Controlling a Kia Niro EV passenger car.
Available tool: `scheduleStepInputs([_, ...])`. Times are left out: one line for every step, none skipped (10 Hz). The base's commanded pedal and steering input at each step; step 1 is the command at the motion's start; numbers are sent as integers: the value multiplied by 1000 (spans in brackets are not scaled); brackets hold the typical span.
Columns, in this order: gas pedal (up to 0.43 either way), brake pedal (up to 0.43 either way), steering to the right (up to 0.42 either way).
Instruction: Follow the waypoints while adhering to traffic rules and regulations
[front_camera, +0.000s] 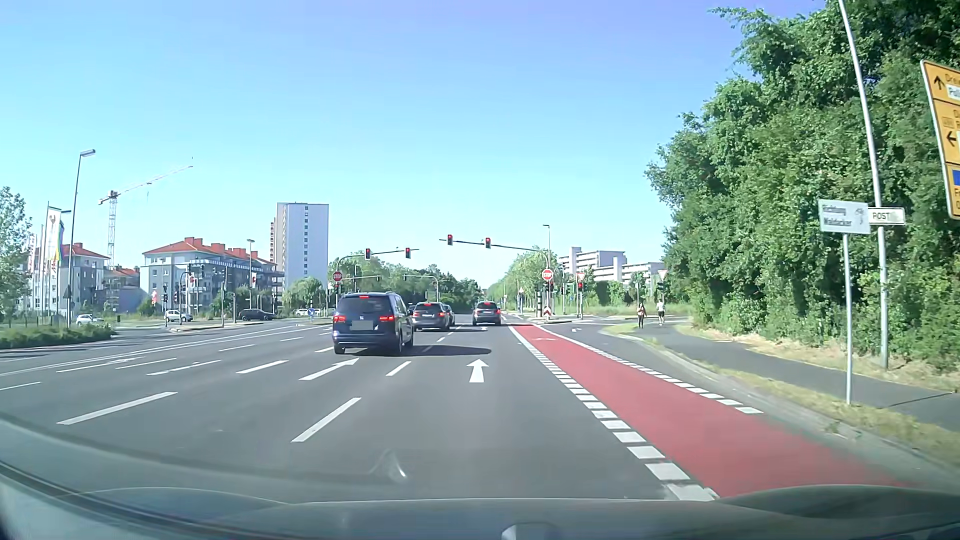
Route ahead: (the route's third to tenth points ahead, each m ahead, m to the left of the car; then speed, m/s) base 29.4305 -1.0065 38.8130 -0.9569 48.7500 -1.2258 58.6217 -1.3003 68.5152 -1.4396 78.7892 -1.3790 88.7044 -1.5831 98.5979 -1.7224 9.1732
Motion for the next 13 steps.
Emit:
scheduleStepInputs([0, 165, 3])
scheduleStepInputs([0, 171, 3])
scheduleStepInputs([0, 177, 3])
scheduleStepInputs([0, 177, 2])
scheduleStepInputs([0, 183, 0])
scheduleStepInputs([0, 189, 0])
scheduleStepInputs([0, 201, 0])
scheduleStepInputs([0, 201, 0])
scheduleStepInputs([0, 207, 0])
scheduleStepInputs([0, 207, 0])
scheduleStepInputs([0, 207, 0])
scheduleStepInputs([0, 207, 0])
scheduleStepInputs([0, 213, 0])
